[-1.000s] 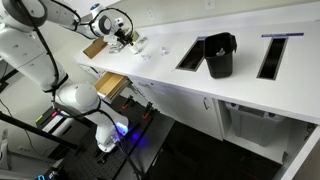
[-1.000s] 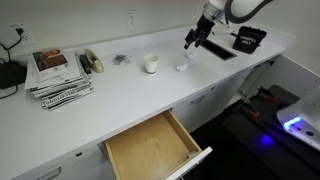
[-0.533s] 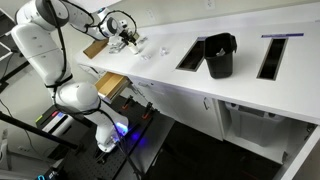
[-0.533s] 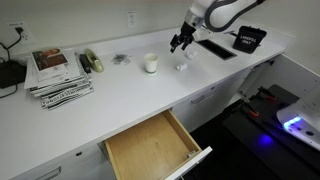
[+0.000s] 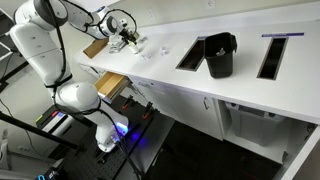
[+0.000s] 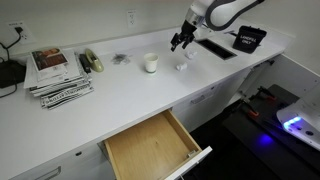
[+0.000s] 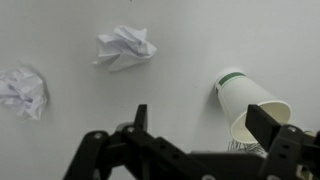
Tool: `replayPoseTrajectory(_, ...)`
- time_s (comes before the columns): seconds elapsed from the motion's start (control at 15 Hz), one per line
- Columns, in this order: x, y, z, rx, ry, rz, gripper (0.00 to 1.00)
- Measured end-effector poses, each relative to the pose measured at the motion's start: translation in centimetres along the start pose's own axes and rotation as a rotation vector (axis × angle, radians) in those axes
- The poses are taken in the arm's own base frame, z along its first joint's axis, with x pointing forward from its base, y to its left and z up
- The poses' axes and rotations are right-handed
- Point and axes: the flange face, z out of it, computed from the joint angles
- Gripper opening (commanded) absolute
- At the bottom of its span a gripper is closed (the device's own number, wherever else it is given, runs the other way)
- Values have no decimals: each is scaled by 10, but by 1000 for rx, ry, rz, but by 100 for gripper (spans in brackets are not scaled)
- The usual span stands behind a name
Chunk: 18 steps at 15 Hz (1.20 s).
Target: Pour the contents in the white coffee cup onto the right side of the countertop
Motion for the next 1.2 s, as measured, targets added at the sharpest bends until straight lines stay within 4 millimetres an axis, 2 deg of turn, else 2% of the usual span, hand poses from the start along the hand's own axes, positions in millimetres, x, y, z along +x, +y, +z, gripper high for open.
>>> replayPoseTrajectory(0.33,1,-2,3,1,-2,-2,100)
replayPoseTrajectory(0.6,12,-21,12,16,-2,-19,100)
replayPoseTrajectory(0.87,27,-40,28,13,-28,-35,100)
replayPoseTrajectory(1.2,46,-50,56,-17,-54,-45,100)
